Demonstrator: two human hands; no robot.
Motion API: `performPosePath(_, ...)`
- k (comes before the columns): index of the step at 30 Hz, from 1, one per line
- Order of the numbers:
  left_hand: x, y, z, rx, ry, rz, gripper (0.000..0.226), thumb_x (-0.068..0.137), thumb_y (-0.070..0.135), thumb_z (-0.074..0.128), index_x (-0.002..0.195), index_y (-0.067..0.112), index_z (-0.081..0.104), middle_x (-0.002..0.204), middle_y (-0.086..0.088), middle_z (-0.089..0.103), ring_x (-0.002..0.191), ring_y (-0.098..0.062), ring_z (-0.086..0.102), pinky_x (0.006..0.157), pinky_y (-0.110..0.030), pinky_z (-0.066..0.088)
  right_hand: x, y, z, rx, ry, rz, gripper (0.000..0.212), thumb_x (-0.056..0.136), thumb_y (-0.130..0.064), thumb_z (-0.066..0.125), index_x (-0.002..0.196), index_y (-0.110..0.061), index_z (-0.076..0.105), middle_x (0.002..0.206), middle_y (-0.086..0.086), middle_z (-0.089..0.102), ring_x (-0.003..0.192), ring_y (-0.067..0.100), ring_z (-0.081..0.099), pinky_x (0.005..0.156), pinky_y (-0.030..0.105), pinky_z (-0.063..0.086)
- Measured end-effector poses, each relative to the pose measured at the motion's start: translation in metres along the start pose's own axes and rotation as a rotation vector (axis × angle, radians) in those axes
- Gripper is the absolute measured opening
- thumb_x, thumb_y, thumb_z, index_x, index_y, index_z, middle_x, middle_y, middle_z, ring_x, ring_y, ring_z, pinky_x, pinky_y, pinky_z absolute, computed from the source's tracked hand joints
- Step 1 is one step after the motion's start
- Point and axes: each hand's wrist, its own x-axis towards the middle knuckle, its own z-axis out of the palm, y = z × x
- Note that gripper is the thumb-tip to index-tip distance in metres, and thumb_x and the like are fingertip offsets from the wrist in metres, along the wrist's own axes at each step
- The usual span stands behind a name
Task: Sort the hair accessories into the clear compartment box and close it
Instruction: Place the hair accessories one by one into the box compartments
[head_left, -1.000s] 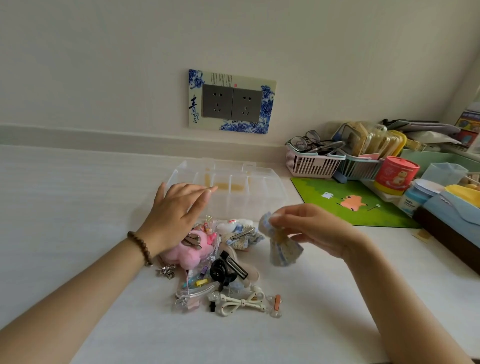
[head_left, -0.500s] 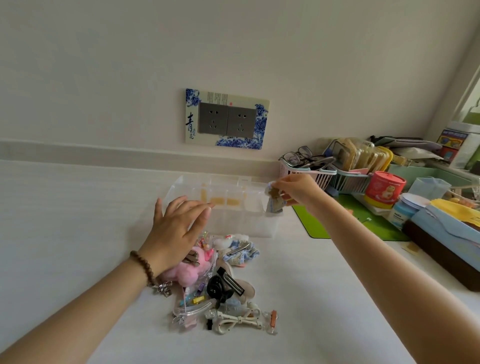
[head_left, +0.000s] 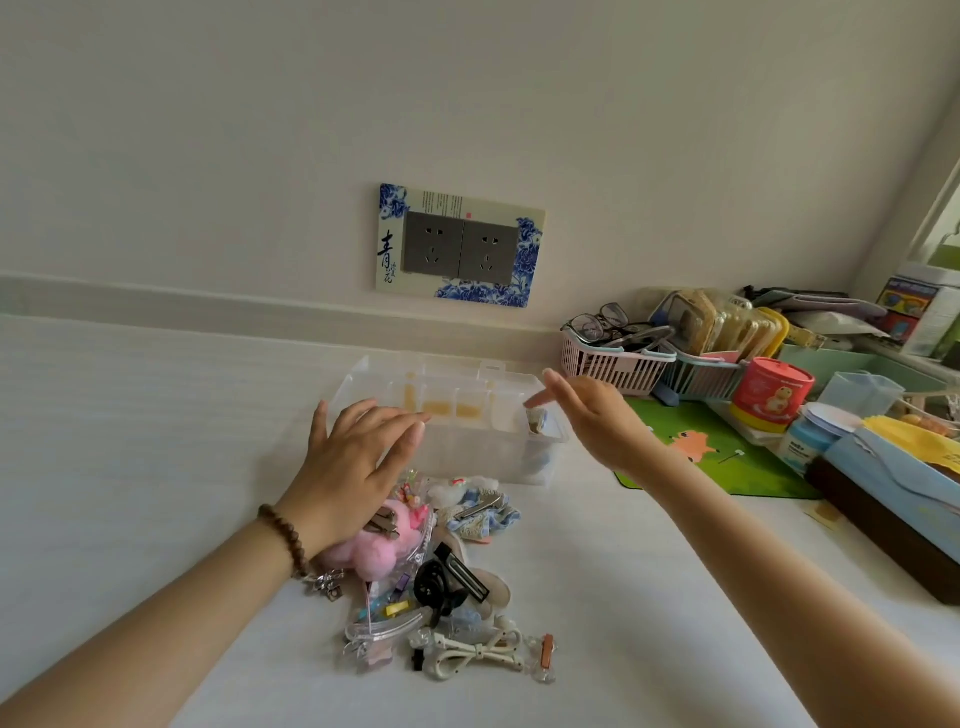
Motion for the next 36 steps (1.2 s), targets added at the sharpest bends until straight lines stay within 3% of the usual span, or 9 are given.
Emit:
performPosePath(2,0.0,0.0,0.0,0.006,0.006,0.006,0.078,0.076,0.069,-0.009,0.132,0.042,0.038,0.136,0.018,0.043,0.137,-0.008,0.018,0.113,-0.045,-0.01,-0.012,-0.003,0.003,-0.056,-0.068,-0.056,0.052,0.098,-0.041,0.023,0.108,-0.02,0.07,0.111,0.003,0.069,0.098,0.011,0.058,0.091,0.024,0.036)
performPosePath(5,0.0,0.0,0.0,0.013,0.009,0.009,0.078,0.076,0.069,-0.01,0.132,0.042,0.038,0.136,0.017,0.043,0.137,-0.01,0.019,0.113,-0.046,-0.009,-0.016,-0.006,0.008,-0.058,-0.083,-0.074,0.05,0.1,-0.037,0.022,0.114,-0.019,0.067,0.117,-0.003,0.065,0.102,0.0,0.044,0.104,0.031,0.026)
performPosePath(10,0.0,-0.003,-0.004,0.002,0.018,0.008,0.083,0.075,0.073,-0.011,0.131,0.041,0.04,0.136,0.017,0.044,0.137,-0.01,0.02,0.113,-0.048,-0.007,-0.016,-0.002,0.012,-0.019,-0.081,-0.06,0.049,0.099,-0.037,0.023,0.116,-0.02,0.065,0.116,0.002,0.066,0.108,0.013,0.052,0.09,0.024,0.029)
performPosePath(14,0.001,-0.003,-0.007,0.041,0.041,0.034,0.082,0.077,0.07,-0.009,0.129,0.036,0.045,0.13,0.013,0.052,0.128,-0.01,0.036,0.114,-0.047,-0.002,-0.028,0.004,0.016,-0.09,-0.004,-0.16,0.041,0.097,-0.044,0.029,0.121,-0.03,0.059,0.122,-0.006,0.058,0.118,0.011,0.046,0.099,0.028,0.03)
performPosePath(17,0.002,-0.003,-0.009,0.042,0.042,0.051,0.079,0.08,0.067,-0.005,0.129,0.033,0.047,0.13,0.012,0.053,0.126,-0.01,0.04,0.114,-0.044,-0.002,-0.047,-0.004,0.023,0.084,0.105,-0.189,0.03,0.091,-0.043,0.047,0.109,-0.028,0.065,0.11,-0.01,0.064,0.105,0.002,0.054,0.091,0.023,0.039)
performPosePath(21,0.003,-0.004,-0.01,0.019,0.035,0.104,0.077,0.082,0.067,-0.003,0.128,0.032,0.047,0.13,0.012,0.054,0.123,-0.008,0.044,0.113,-0.04,-0.003,-0.064,-0.006,0.033,0.208,0.042,-0.192,0.016,0.084,-0.037,0.061,0.091,-0.027,0.07,0.097,-0.012,0.068,0.095,0.002,0.059,0.082,0.02,0.043)
performPosePath(28,0.001,-0.01,-0.006,-0.001,0.028,0.075,0.074,0.082,0.067,-0.001,0.13,0.033,0.044,0.134,0.01,0.049,0.129,-0.008,0.035,0.115,-0.045,0.003,-0.063,0.002,0.046,0.125,-0.223,-0.164,0.032,0.077,-0.032,0.073,0.108,-0.029,0.067,0.108,-0.01,0.064,0.095,0.0,0.057,0.079,0.007,0.038)
performPosePath(34,0.003,-0.009,-0.004,-0.006,0.056,0.075,0.071,0.083,0.065,0.002,0.131,0.034,0.043,0.14,0.01,0.043,0.137,-0.012,0.023,0.114,-0.044,0.002,-0.065,0.007,0.049,-0.019,-0.137,-0.227,0.028,0.075,-0.024,0.068,0.101,-0.021,0.06,0.1,-0.006,0.06,0.091,0.009,0.053,0.085,0.023,0.044)
performPosePath(36,0.003,-0.008,-0.005,-0.022,0.076,0.09,0.072,0.083,0.066,0.001,0.131,0.033,0.043,0.14,0.009,0.044,0.137,-0.011,0.023,0.115,-0.045,0.002,-0.068,0.007,0.047,0.058,-0.115,-0.203,0.026,0.076,-0.022,0.066,0.1,-0.019,0.057,0.1,-0.003,0.064,0.09,0.011,0.056,0.084,0.024,0.045)
